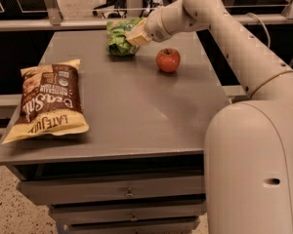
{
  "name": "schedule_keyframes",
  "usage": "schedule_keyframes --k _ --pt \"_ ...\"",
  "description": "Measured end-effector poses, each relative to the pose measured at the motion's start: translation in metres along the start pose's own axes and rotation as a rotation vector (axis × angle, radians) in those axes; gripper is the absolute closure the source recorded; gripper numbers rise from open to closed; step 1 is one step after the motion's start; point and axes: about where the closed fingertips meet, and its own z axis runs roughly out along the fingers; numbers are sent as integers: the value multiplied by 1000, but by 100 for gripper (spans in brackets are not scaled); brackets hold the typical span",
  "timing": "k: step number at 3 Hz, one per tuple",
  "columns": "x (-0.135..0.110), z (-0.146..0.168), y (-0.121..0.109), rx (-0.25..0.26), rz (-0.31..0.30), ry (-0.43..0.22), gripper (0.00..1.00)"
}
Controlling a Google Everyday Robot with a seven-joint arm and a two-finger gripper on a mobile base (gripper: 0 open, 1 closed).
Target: Move green rice chip bag near brown chip bag
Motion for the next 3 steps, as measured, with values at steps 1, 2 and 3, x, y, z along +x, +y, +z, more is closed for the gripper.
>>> schedule_keyframes --k 1,2,3 --pt "-11 -12 9 -24 -2 -58 100" --pt "-31 -25 33 -86 -12 -129 100" --pt "-36 -29 55 -126 -9 -138 77"
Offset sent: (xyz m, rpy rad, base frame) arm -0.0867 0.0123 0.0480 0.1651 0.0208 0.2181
